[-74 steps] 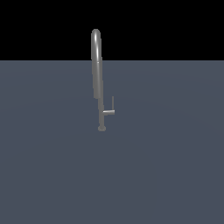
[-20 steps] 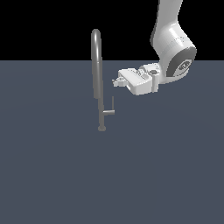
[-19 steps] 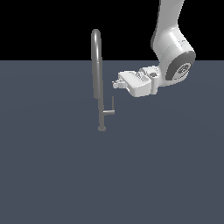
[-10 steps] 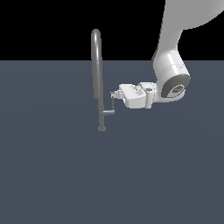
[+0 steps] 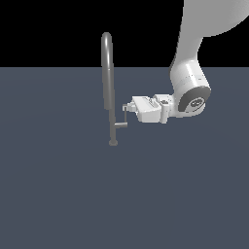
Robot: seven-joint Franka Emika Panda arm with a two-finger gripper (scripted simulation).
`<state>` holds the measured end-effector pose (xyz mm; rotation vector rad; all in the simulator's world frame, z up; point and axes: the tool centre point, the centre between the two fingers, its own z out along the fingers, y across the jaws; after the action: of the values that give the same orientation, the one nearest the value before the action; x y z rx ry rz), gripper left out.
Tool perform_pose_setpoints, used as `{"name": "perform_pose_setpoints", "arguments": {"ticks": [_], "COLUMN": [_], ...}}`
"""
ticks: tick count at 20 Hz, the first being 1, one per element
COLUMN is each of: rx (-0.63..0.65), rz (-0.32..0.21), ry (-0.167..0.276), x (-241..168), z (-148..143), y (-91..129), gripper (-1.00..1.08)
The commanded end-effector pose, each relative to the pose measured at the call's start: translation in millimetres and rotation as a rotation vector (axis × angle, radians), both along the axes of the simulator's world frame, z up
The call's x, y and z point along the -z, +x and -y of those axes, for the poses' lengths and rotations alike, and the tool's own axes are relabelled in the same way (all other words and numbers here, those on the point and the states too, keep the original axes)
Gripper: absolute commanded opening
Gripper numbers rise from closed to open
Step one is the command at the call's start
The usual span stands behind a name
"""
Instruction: Turn on the faucet by rotating a designated handle.
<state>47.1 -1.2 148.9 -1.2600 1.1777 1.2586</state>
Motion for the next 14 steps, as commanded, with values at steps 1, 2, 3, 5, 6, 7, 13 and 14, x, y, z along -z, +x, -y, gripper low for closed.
{"name": "perform_pose_setpoints", "arguments": {"ticks": [1,2,3,5,6,7,13,14], "rx": [0.0,0.001,0.001,0.001,0.001,0.001,0.004,0.004], "rz": [0.0,0.0,0.0,0.0,0.0,0.0,0.001,0.001], "ry": [0.0,0.0,0.0,0.001,0.001,0.001,-0.001,0.0], "x": [-2,-3,-4,-6,-7,-7,-7,-7], "z": [0,0,0,1,1,1,2,2], "y": [-5,-7,-10,-15,-18,-20,-28,-31], "gripper": [-1.0,-1.0,-1.0,-1.0,-1.0,-1.0,-1.0,-1.0]}}
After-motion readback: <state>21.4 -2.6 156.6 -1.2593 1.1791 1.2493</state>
